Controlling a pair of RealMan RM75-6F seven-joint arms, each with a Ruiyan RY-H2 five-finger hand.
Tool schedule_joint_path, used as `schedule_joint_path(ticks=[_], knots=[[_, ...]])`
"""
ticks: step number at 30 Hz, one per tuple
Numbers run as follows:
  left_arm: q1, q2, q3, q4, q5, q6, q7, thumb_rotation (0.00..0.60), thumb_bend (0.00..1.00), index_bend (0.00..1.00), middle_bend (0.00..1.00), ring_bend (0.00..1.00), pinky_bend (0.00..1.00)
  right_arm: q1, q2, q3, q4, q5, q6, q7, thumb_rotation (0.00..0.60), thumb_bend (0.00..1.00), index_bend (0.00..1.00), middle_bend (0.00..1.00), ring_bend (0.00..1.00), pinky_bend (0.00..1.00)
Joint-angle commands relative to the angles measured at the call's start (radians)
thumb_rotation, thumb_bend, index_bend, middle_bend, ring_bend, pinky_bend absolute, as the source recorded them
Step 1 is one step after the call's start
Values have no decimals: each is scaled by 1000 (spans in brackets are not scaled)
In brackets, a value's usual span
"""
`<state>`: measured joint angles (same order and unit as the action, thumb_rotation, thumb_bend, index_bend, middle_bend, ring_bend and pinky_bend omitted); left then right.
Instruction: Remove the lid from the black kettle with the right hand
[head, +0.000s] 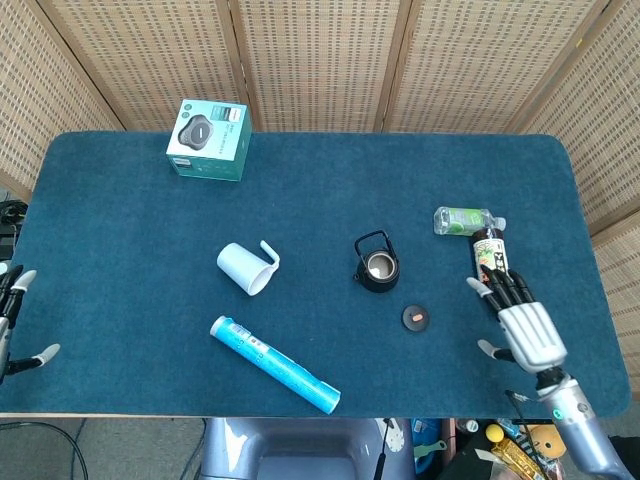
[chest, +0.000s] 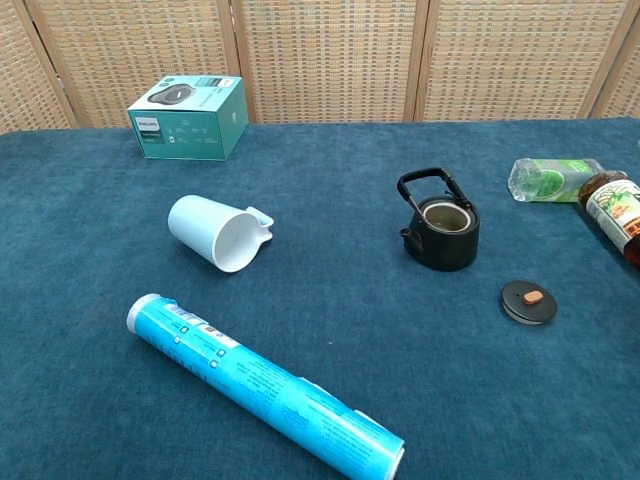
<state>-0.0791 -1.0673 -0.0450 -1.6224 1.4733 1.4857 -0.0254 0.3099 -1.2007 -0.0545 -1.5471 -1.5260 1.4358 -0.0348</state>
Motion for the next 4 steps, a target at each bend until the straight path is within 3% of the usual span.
schedule_joint_path(ticks=[1, 4], knots=[[7, 6, 5, -9, 11, 12, 0, 600, 29, 0, 0, 0, 0, -86, -3, -8, 23, -20, 99, 24, 600, 0, 0, 0, 0, 0], [13, 11, 7, -13, 26, 29, -7, 600, 30, 0, 0, 0, 0, -104, 7, -1, 33, -32, 124, 41, 600, 0, 0, 0, 0, 0]])
